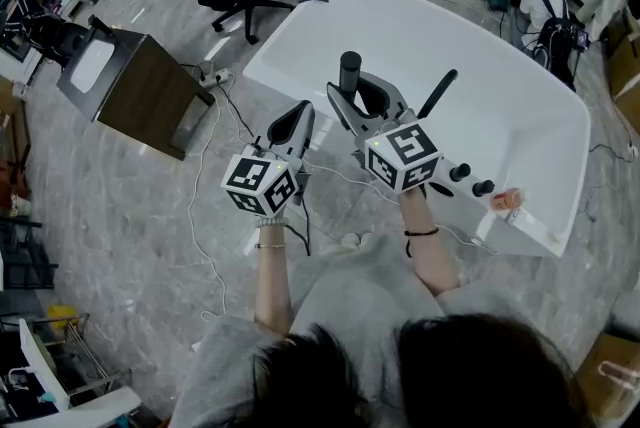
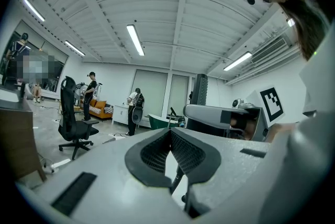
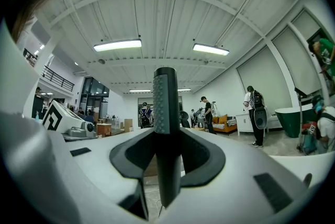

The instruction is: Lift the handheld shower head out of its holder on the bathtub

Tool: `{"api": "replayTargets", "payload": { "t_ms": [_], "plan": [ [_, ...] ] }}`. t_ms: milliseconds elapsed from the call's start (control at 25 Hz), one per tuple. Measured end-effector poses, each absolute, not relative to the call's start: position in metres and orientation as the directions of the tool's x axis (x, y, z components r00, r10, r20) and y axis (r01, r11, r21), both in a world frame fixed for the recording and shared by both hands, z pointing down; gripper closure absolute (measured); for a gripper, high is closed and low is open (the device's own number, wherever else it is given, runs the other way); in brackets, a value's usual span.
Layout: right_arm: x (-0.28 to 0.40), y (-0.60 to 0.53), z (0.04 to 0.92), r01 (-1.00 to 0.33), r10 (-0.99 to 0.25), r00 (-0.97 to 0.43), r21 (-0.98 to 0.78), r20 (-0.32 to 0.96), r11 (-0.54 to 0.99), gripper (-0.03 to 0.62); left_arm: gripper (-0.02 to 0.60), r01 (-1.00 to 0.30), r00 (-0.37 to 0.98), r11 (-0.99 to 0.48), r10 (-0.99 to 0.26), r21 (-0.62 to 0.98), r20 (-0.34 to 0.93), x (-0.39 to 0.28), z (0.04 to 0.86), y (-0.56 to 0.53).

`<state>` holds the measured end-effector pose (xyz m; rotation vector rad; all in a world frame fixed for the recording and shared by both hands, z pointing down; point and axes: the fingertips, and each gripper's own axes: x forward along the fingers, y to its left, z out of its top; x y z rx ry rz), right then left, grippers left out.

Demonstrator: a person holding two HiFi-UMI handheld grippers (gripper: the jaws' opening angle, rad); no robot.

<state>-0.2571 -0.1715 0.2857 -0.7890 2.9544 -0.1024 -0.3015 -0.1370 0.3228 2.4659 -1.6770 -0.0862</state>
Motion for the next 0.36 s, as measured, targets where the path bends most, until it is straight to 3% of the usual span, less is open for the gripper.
{"api": "replayTargets", "payload": {
  "t_ms": [360],
  "plan": [
    [-0.256,-0.172,0.2868,-0.493,-0.498,-0.864,-0.074,-0.078,0.867,0.464,0.577,-0.916,0.378,-0.366,-0.925,0.165,0.044,-0.2992,0.3273,-0.1393]
  ]
}}
